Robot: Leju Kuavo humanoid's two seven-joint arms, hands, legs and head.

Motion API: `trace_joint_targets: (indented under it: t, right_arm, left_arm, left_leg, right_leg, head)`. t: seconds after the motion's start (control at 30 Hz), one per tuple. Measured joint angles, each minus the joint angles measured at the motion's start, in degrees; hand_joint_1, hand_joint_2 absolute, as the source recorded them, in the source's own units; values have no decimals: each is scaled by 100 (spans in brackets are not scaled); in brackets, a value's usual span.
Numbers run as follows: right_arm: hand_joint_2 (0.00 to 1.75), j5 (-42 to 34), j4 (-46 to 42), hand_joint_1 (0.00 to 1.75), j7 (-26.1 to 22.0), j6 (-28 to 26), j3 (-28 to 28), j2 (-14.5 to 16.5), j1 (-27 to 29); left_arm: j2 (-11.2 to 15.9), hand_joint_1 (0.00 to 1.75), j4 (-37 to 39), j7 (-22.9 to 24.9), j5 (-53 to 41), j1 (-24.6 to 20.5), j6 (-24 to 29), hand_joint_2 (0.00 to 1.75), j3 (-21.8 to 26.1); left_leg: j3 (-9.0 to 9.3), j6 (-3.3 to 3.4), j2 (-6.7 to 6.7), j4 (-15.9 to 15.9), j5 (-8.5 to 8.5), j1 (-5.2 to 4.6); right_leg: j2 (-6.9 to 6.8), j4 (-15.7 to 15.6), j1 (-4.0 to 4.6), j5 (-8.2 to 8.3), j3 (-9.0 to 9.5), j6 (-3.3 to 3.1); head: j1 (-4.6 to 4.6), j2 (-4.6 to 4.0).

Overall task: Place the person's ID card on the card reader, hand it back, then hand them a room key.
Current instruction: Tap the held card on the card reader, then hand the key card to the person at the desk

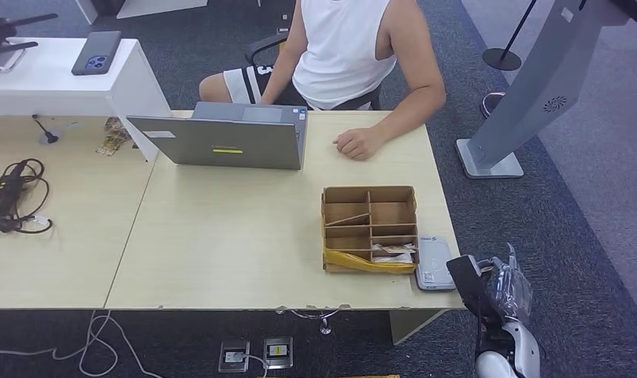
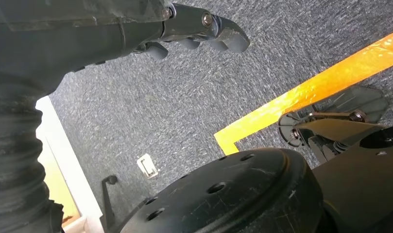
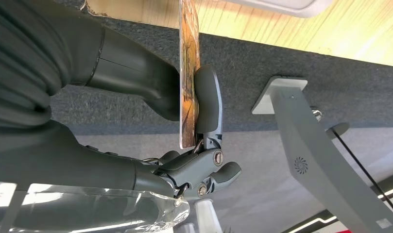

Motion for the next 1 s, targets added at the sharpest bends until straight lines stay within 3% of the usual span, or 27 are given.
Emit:
trace_joint_targets:
  t: [0.3,0.53,0.77,1.0]
  right_arm:
    - [175,84,102,175,-6,-72,-8,75,-21]
    - [175,533,99,175,-8,-490,-145,175,-32]
    - [175,1514,-499,175,-351,-504,-740,404,61]
    - [175,1579,-1034,175,-41,-499,-885,436,68]
  left_arm:
    - [-3,0,-10,-1,-7,0,0,175,0]
    - [-4,0,-22,-3,-48,-2,0,175,0]
    - [-4,0,-22,-25,-52,-1,0,175,0]
    - [-4,0,-22,-29,-52,-2,0,175,0]
  left_leg:
    - [0,0,0,0,0,0]
    - [0,0,0,0,0,0]
    - [0,0,-1,0,0,0]
    - [1,0,1,0,0,0]
  right_leg:
    - [-1,0,1,0,1,0]
    - [-1,0,0,0,3,0]
    - [-2,1,1,0,2,0]
    - [-1,1,0,0,3,0]
  head:
    - [-1,0]
    - [-1,0]
    - [-1,0]
    - [0,0]
